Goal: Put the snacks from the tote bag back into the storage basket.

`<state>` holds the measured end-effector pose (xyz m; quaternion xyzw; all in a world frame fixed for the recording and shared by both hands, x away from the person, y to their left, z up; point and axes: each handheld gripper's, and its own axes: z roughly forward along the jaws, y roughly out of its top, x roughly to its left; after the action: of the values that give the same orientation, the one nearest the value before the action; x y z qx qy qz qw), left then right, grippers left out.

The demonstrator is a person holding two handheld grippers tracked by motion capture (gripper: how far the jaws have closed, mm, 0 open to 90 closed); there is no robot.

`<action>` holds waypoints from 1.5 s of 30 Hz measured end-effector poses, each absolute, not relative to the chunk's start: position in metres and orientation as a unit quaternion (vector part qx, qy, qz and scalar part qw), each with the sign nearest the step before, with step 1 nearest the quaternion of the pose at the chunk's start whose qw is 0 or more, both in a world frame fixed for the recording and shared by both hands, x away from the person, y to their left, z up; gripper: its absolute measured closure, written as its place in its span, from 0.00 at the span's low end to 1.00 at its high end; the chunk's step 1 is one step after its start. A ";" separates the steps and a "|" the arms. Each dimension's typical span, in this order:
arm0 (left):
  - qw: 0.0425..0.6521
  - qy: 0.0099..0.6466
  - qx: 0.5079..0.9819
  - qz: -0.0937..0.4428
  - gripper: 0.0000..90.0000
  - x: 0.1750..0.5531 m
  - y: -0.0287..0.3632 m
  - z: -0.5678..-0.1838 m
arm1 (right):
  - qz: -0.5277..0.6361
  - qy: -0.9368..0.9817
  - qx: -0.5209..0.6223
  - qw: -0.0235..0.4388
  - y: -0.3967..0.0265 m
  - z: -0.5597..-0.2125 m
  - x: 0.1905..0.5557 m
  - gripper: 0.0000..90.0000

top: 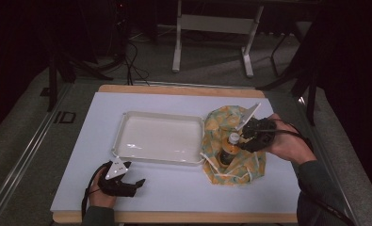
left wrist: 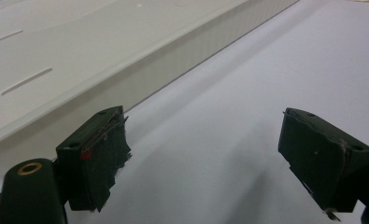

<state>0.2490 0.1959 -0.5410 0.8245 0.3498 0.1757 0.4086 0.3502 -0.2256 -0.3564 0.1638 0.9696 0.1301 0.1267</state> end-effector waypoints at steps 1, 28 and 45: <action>0.409 0.350 0.825 0.175 0.18 0.249 0.196 -0.541 | 0.130 0.970 0.165 0.127 -0.225 -0.357 0.350 0.65; 0.407 0.348 0.826 0.174 0.18 0.249 0.196 -0.541 | 0.097 0.980 0.154 0.080 -0.205 -0.360 0.373 0.63; 0.407 0.347 0.827 0.172 0.18 0.250 0.196 -0.541 | 0.085 0.982 0.155 0.062 -0.196 -0.359 0.380 0.64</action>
<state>0.2495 0.1962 -0.5408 0.8273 0.3472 0.1720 0.4067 0.3803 -0.1960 -0.3589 0.1548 0.9823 0.0850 0.0620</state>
